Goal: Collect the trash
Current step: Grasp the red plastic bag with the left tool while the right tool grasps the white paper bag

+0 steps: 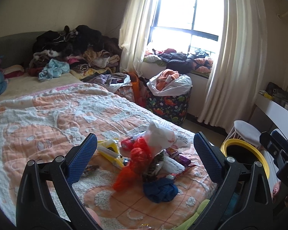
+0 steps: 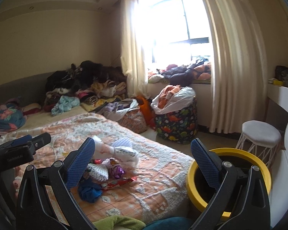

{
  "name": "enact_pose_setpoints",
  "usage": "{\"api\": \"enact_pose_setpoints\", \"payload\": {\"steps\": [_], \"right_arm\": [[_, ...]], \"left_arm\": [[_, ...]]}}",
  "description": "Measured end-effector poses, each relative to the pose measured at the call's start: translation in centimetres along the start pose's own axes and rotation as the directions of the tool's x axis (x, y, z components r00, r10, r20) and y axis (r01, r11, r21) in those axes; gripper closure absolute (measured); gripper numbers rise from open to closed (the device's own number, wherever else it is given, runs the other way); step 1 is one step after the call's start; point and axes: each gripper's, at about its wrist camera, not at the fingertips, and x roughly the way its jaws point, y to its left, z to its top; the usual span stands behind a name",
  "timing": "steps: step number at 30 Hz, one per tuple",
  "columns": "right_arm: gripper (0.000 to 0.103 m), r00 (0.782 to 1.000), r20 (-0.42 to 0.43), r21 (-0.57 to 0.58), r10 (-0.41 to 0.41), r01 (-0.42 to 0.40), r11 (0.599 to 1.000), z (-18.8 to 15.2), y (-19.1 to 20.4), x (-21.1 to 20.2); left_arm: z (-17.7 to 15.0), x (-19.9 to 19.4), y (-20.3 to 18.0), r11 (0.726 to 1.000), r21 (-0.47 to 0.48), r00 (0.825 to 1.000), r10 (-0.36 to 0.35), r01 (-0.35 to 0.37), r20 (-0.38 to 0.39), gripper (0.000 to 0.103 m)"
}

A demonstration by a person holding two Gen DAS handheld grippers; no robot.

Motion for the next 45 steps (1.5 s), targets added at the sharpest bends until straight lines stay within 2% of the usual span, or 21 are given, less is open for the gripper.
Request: {"api": "enact_pose_setpoints", "payload": {"steps": [4,13,17,19,23,27,30,33,38,41,45], "right_arm": [[0.006,0.994,-0.078,-0.032,0.074,-0.076,0.997,0.6,1.5,2.6],[0.006,0.971,-0.194,-0.094,0.140,-0.160,0.983,0.8,3.5,7.0],[0.006,0.963,-0.236,-0.084,0.128,-0.151,0.985,0.7,3.0,9.0],[0.006,0.958,-0.263,-0.070,0.119,-0.142,0.987,0.5,2.4,10.2],[0.006,0.949,-0.303,-0.058,0.087,-0.110,0.992,0.1,1.1,12.6],[0.006,0.934,-0.349,-0.064,0.078,-0.106,0.992,-0.5,0.5,14.6],[0.006,0.929,-0.359,-0.109,0.087,-0.135,0.985,-0.8,1.0,15.4],[0.006,0.923,-0.374,-0.206,0.088,-0.175,0.963,-1.1,2.4,16.5],[0.006,0.907,-0.416,-0.348,0.066,-0.226,0.910,-1.9,5.2,18.6],[0.006,0.905,-0.425,-0.447,0.035,-0.243,0.861,-2.7,7.0,19.7],[0.006,0.908,-0.419,-0.545,0.014,-0.265,0.795,-3.5,8.8,20.7]], "left_arm": [[0.2,0.4,2.0,0.999,-0.045,1.000,0.017,-0.018,-0.015,0.011],[0.2,2.6,6.4,0.993,-0.099,0.994,0.059,-0.068,-0.096,0.011],[-0.2,3.7,7.4,0.993,-0.109,0.991,0.024,-0.039,-0.135,0.011],[-0.5,4.3,7.6,0.994,-0.112,0.987,-0.017,-0.001,-0.158,0.011],[-1.6,6.0,6.7,0.997,-0.078,0.972,-0.031,0.013,-0.233,0.011],[-3.0,7.5,5.8,0.998,-0.048,0.947,-0.059,0.046,-0.315,0.011],[-4.2,8.5,5.6,0.997,-0.041,0.926,-0.070,0.058,-0.370,0.023],[-5.1,9.5,5.5,0.996,-0.052,0.904,-0.089,0.074,-0.419,0.035],[-5.7,9.9,5.2,0.993,-0.065,0.887,-0.119,0.100,-0.446,0.046],[-6.0,10.3,5.2,0.991,-0.073,0.877,-0.131,0.109,-0.463,0.053],[-6.3,10.8,5.2,0.988,-0.085,0.865,-0.151,0.125,-0.478,0.058]]}}
